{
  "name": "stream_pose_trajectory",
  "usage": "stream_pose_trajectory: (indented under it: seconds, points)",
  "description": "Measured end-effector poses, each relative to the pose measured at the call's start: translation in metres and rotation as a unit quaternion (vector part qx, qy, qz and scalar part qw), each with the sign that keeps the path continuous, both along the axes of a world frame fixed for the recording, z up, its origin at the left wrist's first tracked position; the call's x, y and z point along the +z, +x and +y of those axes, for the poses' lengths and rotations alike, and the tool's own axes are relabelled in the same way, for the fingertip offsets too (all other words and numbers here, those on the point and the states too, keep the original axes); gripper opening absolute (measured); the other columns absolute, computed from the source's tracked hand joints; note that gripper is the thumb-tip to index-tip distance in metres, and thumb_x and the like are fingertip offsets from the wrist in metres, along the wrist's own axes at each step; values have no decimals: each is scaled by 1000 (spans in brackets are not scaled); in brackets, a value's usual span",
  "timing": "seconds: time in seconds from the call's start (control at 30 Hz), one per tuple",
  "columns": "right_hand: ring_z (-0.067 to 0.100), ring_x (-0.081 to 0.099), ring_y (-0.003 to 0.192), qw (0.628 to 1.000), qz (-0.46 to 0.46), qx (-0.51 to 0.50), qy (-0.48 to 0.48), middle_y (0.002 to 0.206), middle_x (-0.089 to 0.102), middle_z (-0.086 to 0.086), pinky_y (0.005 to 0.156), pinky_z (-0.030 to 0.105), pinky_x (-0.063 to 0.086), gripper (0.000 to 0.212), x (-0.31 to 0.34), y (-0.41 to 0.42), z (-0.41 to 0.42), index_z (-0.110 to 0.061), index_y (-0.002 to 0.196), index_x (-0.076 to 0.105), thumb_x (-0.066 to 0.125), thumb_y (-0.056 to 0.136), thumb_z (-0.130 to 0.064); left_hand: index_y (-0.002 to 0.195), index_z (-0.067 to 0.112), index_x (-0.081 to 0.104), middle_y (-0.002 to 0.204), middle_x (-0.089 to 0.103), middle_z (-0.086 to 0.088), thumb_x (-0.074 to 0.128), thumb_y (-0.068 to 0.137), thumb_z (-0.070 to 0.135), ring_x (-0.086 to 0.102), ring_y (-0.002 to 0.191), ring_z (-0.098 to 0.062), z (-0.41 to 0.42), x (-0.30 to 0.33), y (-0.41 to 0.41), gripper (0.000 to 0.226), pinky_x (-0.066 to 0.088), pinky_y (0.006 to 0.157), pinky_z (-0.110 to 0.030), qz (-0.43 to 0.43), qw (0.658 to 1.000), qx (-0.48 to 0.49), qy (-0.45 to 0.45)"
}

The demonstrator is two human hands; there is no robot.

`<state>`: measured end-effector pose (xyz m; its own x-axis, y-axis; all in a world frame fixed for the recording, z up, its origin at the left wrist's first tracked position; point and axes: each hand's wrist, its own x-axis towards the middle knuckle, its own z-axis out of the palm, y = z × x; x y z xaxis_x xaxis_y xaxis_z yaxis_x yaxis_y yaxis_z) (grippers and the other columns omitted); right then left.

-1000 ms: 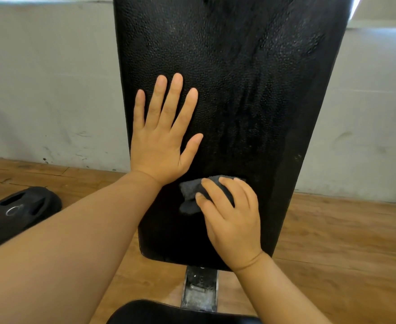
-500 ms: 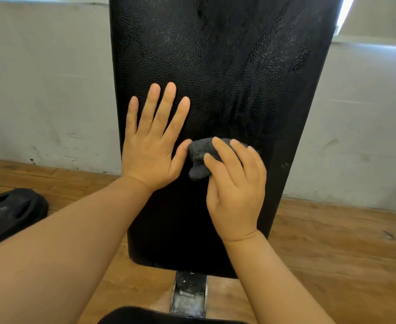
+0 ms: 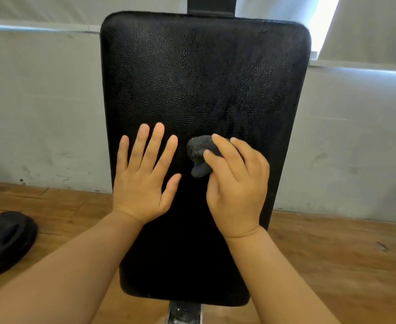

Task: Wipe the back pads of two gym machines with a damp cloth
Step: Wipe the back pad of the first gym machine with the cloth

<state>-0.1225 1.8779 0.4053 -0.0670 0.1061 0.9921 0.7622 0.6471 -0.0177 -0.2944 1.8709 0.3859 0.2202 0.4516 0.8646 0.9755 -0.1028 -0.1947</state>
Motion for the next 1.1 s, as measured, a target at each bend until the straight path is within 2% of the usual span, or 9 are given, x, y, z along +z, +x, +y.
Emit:
stream_pose_trajectory:
  seconds: [0.17,0.3,0.5,0.73,0.87,0.97,1.1]
  points:
    - [28,54,110,1000,-3,7,-21,115,67,9,94,41,43,34,-3,2,-5,-7,92,74,40,96,-9,148,14,24,153,20,-15,33,94,41,-2,146,-24,0,1,-1,61,4,116,-50,3,1000,-1,6]
    - [29,55,106,999,-31,-4,12,114,68,8,90,40,43,35,9,17,1,-7,90,74,39,97,-9,148,16,20,154,17,-15,33,93,41,-4,146,-24,-2,2,-1,62,4,115,-51,13,1000,1,-8]
    - [29,54,104,1000,14,-8,13,112,68,8,88,40,43,42,32,15,13,-7,89,73,32,98,-13,148,15,20,155,15,-15,33,94,41,-3,146,-25,-7,5,0,61,3,116,-50,6,999,3,-36]
    - [27,53,107,1000,-8,-7,1,112,68,8,91,40,43,36,21,22,8,-8,90,73,38,97,-10,146,17,27,153,25,-15,37,92,38,18,142,-33,-11,30,19,59,6,115,-50,-15,1000,9,-16]
    - [27,54,106,999,-32,-3,5,113,68,8,89,40,45,40,22,28,6,-8,90,73,35,100,-12,147,16,26,154,23,-16,36,94,40,15,142,-34,7,62,26,59,6,114,-51,11,1000,6,-9]
    - [27,55,104,1000,-25,-7,9,112,69,7,87,39,44,42,30,28,8,-9,89,74,34,100,-14,148,17,24,155,21,-16,34,95,42,13,143,-35,12,63,24,59,6,114,-52,25,1000,10,-10]
    - [29,58,100,1000,0,-13,17,110,69,7,83,38,43,32,56,28,17,-9,87,73,42,93,-6,148,17,23,155,19,-14,33,95,42,13,143,-35,15,59,22,60,6,115,-52,27,1000,14,4]
